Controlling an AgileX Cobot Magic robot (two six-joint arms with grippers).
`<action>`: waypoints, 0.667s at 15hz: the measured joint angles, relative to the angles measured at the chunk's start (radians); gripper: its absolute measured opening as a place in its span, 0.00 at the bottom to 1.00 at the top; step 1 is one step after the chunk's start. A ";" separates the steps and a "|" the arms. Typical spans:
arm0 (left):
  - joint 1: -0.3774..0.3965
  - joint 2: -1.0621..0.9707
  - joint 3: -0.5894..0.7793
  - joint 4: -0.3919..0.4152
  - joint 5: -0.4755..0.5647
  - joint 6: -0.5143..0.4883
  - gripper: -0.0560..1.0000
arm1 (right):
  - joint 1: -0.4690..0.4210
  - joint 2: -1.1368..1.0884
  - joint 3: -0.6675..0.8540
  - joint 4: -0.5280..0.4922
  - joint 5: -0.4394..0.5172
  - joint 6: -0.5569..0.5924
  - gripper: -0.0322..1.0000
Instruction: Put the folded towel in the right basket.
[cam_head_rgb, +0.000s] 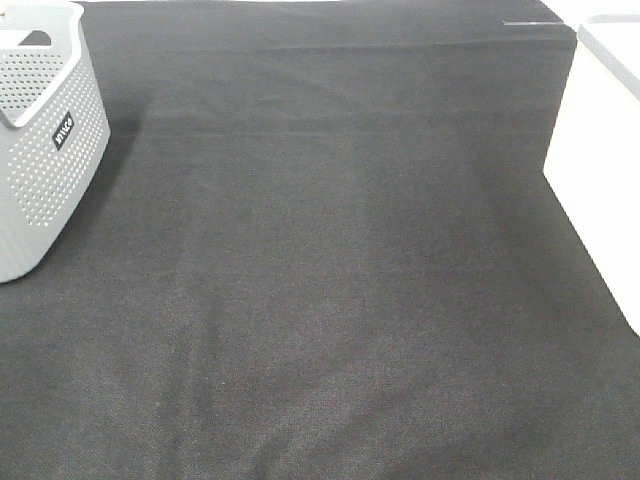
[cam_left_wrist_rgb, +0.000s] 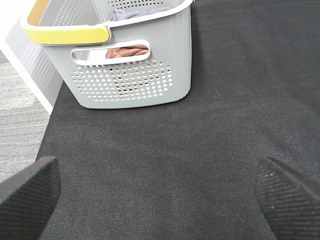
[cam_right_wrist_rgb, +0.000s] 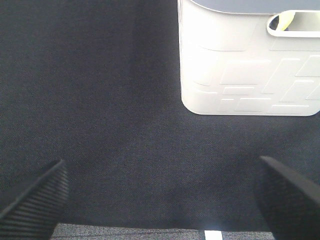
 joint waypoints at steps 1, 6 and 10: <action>0.000 0.000 0.000 0.000 0.000 0.000 0.99 | 0.000 0.000 0.000 0.000 0.000 0.000 0.96; 0.000 0.000 0.000 0.000 0.000 0.000 0.99 | 0.000 0.000 0.000 -0.045 -0.002 -0.003 0.96; 0.000 0.000 0.000 0.000 0.000 0.000 0.99 | 0.000 0.000 0.000 -0.052 -0.002 -0.003 0.96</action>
